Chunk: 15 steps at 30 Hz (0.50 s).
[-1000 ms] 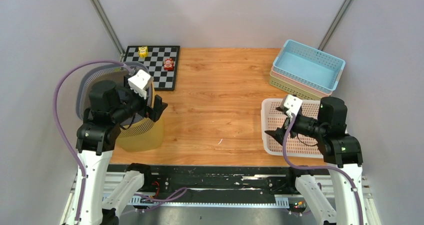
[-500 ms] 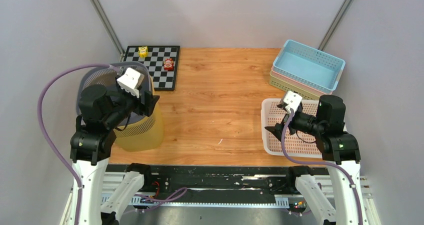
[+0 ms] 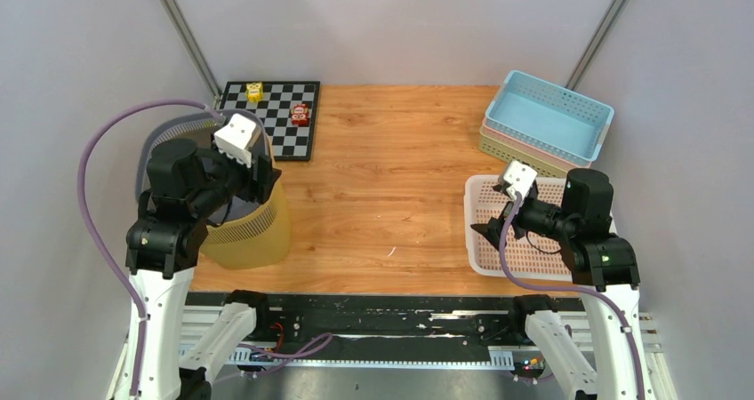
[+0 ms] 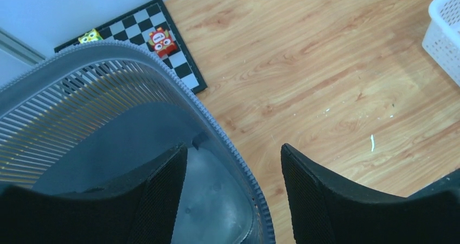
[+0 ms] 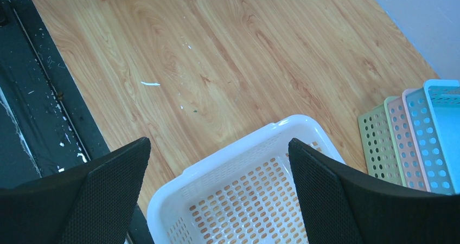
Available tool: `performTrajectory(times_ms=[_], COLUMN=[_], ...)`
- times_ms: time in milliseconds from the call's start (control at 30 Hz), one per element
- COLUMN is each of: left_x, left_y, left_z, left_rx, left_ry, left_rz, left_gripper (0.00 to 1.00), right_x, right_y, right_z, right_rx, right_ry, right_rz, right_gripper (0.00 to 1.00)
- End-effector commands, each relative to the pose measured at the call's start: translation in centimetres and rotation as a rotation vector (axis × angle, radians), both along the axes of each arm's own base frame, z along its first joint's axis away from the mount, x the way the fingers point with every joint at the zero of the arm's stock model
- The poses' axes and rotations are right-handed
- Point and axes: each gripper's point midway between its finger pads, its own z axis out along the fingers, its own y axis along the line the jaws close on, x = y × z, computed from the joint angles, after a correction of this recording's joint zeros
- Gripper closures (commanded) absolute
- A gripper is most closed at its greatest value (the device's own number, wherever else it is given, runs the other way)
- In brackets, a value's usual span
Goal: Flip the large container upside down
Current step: Adjust the multiple containers at the center of the board.
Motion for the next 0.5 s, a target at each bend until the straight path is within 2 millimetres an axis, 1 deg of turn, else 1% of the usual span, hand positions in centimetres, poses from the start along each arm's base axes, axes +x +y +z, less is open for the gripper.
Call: performTrajectory(times_ms=[0,167,300,467], left_x=[-0.5,-0.6,-1.1,-1.8], left_y=[0.4,1.0,1.7,3.4], left_z=[-0.5,-1.6,-2.0,-2.0], left_rx=[0.031,0.071,0.113,0.175], left_ry=[0.041,0.091,0.100,0.079], left_rz=[0.003,0.013,0.033,0.094], left_gripper=[0.35,0.46,0.47,0.49], right_x=[0.0,0.0,0.0,0.1], right_y=[0.2,0.2,0.1,0.0], right_z=[-0.6,-0.6,-0.5,-0.4], right_rx=[0.007,0.007,0.006,0.005], right_ry=[0.022,0.021,0.016,0.011], right_rz=[0.002,-0.001,-0.006,-0.015], right_gripper=[0.01,0.01,0.01,0.01])
